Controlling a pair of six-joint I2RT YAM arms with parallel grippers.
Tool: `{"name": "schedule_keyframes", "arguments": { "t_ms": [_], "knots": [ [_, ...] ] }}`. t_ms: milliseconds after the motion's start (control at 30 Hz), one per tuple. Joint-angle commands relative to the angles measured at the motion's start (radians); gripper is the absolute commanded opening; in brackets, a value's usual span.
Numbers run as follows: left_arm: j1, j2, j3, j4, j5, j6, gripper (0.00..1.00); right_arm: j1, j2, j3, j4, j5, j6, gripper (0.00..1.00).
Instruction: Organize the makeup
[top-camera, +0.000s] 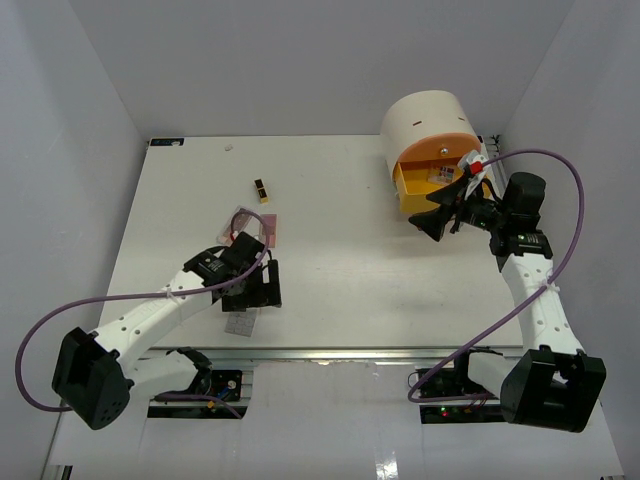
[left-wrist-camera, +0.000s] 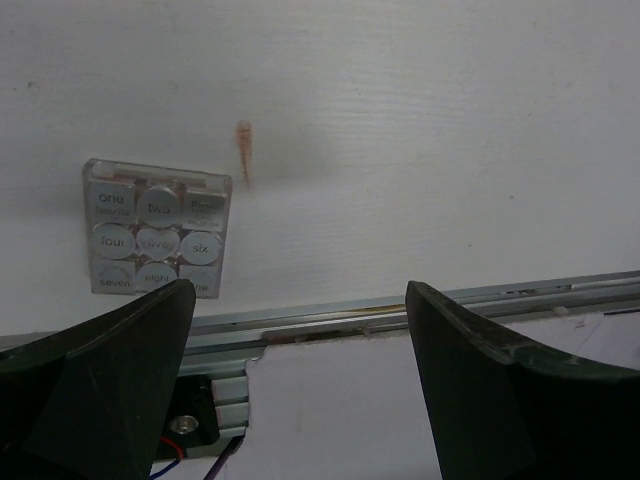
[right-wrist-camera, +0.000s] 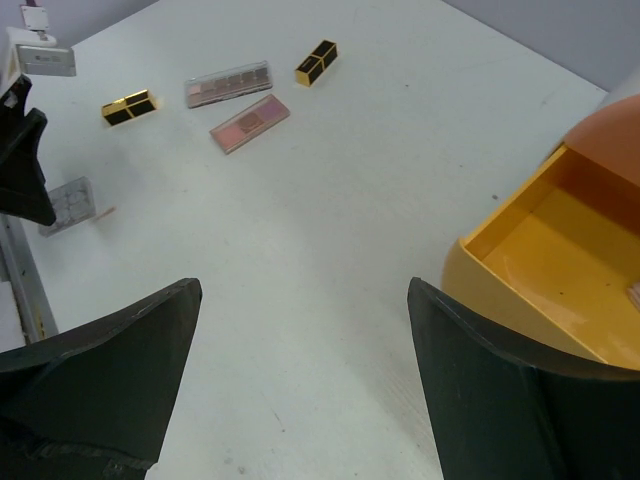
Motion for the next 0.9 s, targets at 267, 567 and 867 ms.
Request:
{"name": "schedule_keyframes", "arguments": {
  "t_ms": [267, 567, 867],
  "knots": [
    [0.013, 0.132, 0.036, -0.169, -0.164, -0.075, 0.98, -0.005, -0.086, -0.084, 0.027, -0.109, 0.012, 0.9],
    [0.076, 0.242, 0.011, -0.109, -0.149, -0.093, 0.98, -0.005, -0.083, -0.09, 0.025, -0.132, 0.007, 0.9],
    [0.133, 0.391, 0.038, -0.048, -0.11, -0.044, 0.98, -0.006, -0.085, -0.087, -0.002, -0.129, -0.029, 0.9]
  ]
}}
